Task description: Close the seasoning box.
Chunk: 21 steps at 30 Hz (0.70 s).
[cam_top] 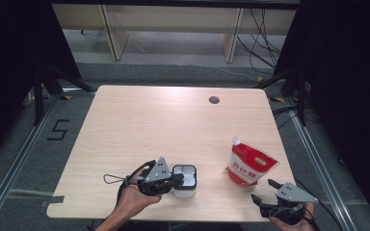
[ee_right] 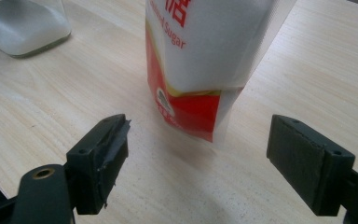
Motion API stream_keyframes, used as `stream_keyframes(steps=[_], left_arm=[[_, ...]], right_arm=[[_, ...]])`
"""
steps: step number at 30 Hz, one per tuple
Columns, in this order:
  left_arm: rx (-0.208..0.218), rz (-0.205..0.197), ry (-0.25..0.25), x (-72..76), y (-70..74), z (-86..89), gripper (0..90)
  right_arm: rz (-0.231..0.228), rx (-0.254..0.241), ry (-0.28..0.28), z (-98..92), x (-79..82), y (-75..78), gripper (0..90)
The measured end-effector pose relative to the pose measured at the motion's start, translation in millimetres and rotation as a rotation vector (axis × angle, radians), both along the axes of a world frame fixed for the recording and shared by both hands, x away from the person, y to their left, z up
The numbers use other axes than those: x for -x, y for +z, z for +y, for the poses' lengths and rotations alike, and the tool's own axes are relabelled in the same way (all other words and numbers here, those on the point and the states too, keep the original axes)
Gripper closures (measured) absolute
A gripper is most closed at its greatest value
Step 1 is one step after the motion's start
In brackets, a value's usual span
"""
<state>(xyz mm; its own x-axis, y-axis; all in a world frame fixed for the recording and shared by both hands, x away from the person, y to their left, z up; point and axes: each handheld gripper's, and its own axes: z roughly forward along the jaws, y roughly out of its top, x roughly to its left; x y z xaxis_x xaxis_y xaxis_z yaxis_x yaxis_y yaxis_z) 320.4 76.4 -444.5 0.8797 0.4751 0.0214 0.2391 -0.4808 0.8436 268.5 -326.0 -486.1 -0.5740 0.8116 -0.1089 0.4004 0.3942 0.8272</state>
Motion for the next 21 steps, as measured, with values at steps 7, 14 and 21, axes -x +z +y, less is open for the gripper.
stream_keyframes(steps=[7, 14, 21], left_arm=[[0.025, 0.007, 0.005, -0.6, 0.2, 0.2, 84.1], [0.088, 0.033, 0.012, 0.6, 9.4, 6.3, 64.0], [0.090, 0.040, 0.028, 0.6, 9.3, 13.0, 49.2]], right_arm=[[0.004, -0.001, -0.001, 0.2, 0.2, 0.1, 21.4], [0.024, -0.020, -0.003, 1.2, 0.8, -0.4, 21.4], [-0.001, 0.001, -0.005, 0.0, 0.0, 0.2, 21.1]])
